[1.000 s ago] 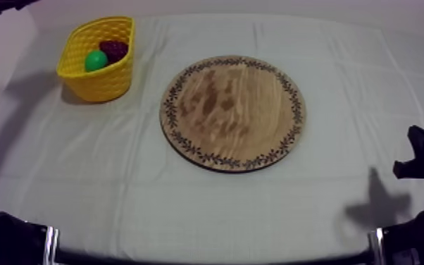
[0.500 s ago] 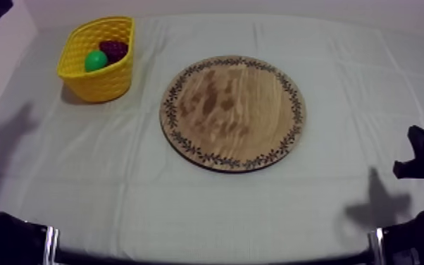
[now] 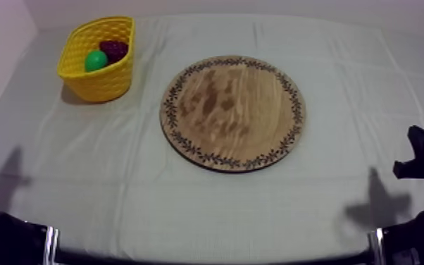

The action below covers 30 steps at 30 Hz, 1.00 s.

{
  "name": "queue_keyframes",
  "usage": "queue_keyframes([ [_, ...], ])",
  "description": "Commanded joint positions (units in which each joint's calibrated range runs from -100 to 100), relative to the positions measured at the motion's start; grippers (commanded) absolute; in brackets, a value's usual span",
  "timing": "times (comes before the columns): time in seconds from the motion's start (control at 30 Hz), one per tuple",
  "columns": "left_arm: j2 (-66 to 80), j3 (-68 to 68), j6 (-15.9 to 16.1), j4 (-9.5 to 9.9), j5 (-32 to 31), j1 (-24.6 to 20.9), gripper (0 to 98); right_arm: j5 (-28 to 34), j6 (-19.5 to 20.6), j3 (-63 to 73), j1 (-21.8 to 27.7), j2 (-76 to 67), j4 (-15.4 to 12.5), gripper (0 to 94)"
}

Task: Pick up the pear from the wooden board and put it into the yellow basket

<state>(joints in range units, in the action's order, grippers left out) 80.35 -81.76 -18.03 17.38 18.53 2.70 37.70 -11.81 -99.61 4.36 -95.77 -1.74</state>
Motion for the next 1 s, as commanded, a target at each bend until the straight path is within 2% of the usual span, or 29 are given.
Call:
queue_keyframes([
  [0.0, 9.73, -6.22, 0.13, -0.09, -0.12, 0.06, 0.0, 0.04, 0.01, -0.05, 0.00, 0.01, 0.01, 0.5],
  [0.27, 17.25, -15.25, 1.91, -0.74, -1.75, 0.36, 0.0, 0.04, 0.01, -0.05, 0.00, 0.01, 0.01, 0.5],
  [0.37, 18.79, -16.52, 3.89, -2.53, -1.34, 0.60, 0.0, 0.04, 0.01, -0.05, 0.00, 0.01, 0.01, 0.5],
  [0.47, 19.35, -17.47, 7.24, -5.41, -0.65, 0.69, 0.0, 0.04, 0.01, -0.05, 0.00, 0.01, 0.01, 0.5],
  [0.7, 19.63, -18.18, 14.71, -10.68, 5.29, 0.83, 0.0, 0.04, 0.01, -0.05, 0.00, 0.01, 0.01, 0.5],
  [0.83, 19.64, -18.23, 18.17, -12.47, 8.38, 1.02, 0.0, 0.04, 0.01, -0.05, 0.00, 0.01, 0.01, 0.5],
  [0.97, 19.65, -18.24, 19.45, -13.35, 9.79, 1.08, 0.2, 0.04, 0.01, -0.05, 0.00, 0.01, 0.01, 0.5],
])
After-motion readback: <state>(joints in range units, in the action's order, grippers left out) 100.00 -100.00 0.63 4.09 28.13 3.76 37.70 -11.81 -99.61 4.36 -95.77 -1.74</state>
